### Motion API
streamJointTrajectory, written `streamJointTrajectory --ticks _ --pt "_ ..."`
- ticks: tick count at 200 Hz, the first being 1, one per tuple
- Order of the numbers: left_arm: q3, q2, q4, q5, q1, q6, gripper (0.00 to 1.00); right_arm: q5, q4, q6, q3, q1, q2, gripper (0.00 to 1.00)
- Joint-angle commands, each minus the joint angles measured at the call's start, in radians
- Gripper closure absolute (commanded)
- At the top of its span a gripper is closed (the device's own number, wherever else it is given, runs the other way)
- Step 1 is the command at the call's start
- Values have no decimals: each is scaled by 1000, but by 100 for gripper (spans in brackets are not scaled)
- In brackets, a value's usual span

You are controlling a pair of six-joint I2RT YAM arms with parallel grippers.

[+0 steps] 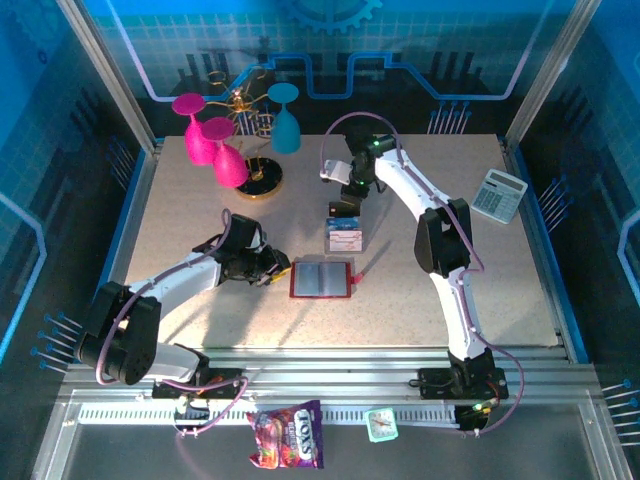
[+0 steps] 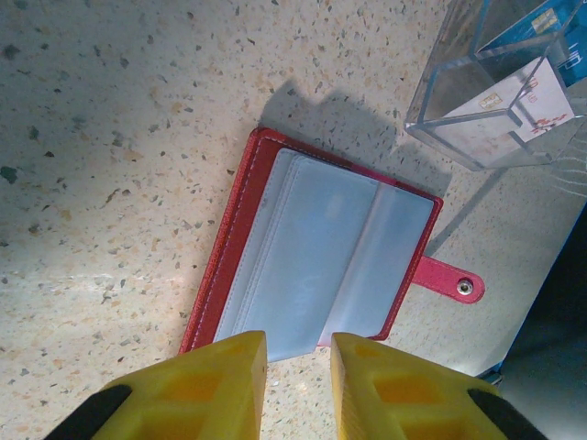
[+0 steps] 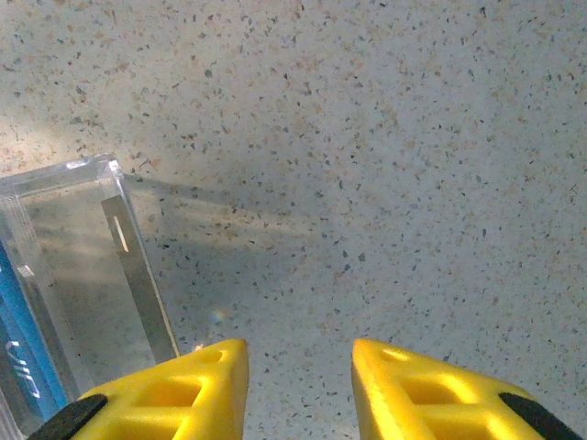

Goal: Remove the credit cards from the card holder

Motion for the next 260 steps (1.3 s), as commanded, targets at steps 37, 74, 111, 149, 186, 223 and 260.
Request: streamJointTrajectory --ticks 37,74,111,149,186,223,260 --pt "16 4 7 9 9 -12 74 -38 -34 0 -6 4 20 63" --pt "11 3 8 8 9 -13 74 -31 -33 12 -26 10 32 63" --pt "14 7 12 8 9 -13 74 -7 14 22 -29 9 19 63" --pt "13 8 14 8 10 -16 74 5 43 25 -21 13 6 63" --pt "12 16 25 14 9 -13 74 5 85 61 -71 24 -74 63" --pt "20 49 33 16 9 17 74 -13 186 167 -230 48 -207 63" --pt "30 91 67 33 10 37 74 -50 302 378 -411 84 -356 65"
